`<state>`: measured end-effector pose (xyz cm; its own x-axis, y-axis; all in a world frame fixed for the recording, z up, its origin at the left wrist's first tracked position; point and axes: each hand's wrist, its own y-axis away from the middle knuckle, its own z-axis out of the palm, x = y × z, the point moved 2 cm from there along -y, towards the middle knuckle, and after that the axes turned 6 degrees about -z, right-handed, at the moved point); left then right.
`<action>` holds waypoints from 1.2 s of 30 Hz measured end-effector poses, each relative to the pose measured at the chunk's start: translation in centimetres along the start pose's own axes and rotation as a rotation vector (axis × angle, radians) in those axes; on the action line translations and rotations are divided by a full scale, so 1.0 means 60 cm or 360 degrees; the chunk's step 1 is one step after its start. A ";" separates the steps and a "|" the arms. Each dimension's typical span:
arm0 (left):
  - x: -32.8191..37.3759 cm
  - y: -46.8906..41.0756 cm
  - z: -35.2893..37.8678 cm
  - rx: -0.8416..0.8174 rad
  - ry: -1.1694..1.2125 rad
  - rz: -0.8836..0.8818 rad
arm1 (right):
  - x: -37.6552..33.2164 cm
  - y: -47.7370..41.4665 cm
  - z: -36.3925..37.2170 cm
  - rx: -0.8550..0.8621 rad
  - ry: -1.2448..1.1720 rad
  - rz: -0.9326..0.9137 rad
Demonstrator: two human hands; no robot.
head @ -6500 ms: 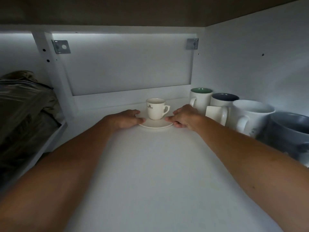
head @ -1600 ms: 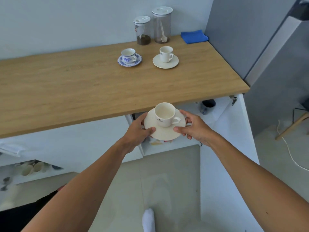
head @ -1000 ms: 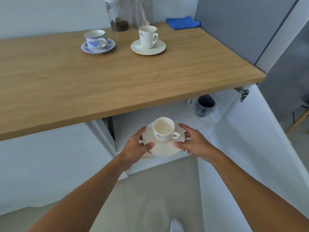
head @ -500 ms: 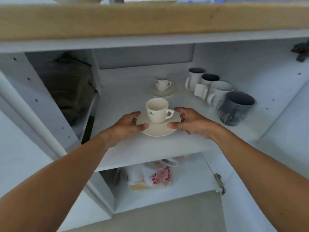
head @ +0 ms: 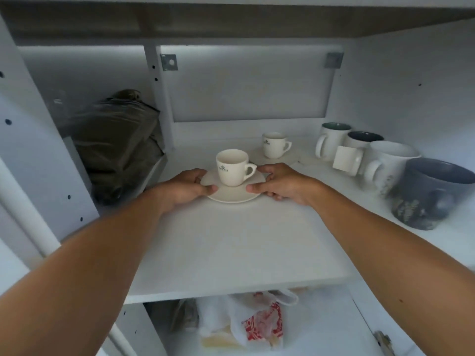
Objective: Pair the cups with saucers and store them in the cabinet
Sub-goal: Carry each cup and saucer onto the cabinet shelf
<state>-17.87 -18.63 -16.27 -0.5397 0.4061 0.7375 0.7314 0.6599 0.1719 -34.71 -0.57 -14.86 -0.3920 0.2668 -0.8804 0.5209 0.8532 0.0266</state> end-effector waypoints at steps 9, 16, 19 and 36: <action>-0.008 -0.093 -0.053 0.0108 -0.0215 -0.0069 | -0.007 -0.118 0.019 0.0196 -0.0014 -0.0063; -0.009 -0.142 -0.065 0.0193 -0.0299 -0.0037 | -0.010 -0.175 0.027 0.0319 -0.0160 -0.0064; -0.010 -0.154 -0.068 0.0192 -0.0354 -0.0026 | -0.013 -0.192 0.029 0.0348 -0.0128 -0.0044; -0.011 -0.157 -0.060 0.0270 -0.0414 -0.0159 | -0.010 -0.193 0.030 0.0509 -0.0154 0.0000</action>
<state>-22.90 -27.40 -16.00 -0.7098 0.4674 0.5270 0.6013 0.7918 0.1076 -39.17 -11.41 -15.49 -0.3262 0.2104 -0.9216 0.7385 0.6653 -0.1095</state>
